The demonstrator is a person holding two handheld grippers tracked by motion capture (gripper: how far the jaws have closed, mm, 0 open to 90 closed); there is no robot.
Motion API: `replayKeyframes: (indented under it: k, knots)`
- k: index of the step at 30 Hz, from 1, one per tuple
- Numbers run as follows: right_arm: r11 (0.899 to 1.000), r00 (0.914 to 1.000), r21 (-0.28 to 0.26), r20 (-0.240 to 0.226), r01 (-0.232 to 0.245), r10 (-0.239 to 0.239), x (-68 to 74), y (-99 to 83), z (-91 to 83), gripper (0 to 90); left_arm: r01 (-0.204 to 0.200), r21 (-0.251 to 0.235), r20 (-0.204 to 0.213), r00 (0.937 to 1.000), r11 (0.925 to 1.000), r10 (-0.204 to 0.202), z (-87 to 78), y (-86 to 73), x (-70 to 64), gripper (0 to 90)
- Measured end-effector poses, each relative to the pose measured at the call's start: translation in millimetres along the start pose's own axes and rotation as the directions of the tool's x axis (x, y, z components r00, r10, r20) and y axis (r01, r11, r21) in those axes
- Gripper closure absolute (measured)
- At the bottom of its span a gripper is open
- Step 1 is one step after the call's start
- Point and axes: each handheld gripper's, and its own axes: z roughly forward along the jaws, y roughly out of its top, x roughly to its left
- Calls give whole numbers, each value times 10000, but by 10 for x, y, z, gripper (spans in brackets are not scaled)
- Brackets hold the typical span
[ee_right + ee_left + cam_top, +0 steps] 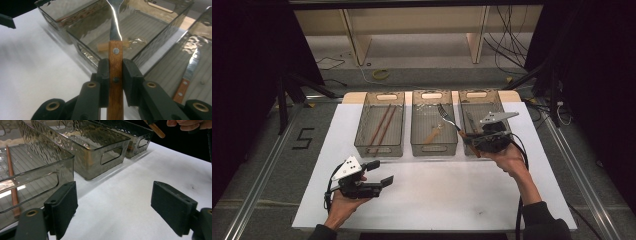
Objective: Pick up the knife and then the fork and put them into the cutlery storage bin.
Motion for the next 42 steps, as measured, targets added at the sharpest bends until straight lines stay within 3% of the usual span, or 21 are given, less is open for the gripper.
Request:
replayKeyframes:
  k: [9, 20, 31, 42]
  knots:
    - [9983, 9971, -294, 556, -503, 519, -176, 1, -64, 775, 34, -23, 14, 10000, 10000, -34, 6, -2, -4, 205]
    - [9957, 9915, -386, 960, -841, 874, -290, 3, -73, 776, 27, -45, 19, 10000, 10000, -27, 0, -1, -2, 204]
    - [9891, 9773, -474, 1546, -1394, 1451, -461, -9, -73, 776, 51, -66, -9, 10000, 10000, -51, -1, -4, 7, 205]
    - [9830, 9622, -217, 2020, -1821, 1827, -622, 37, -34, 775, 72, -65, -36, 10000, 10000, -72, -6, -6, 10, 205]
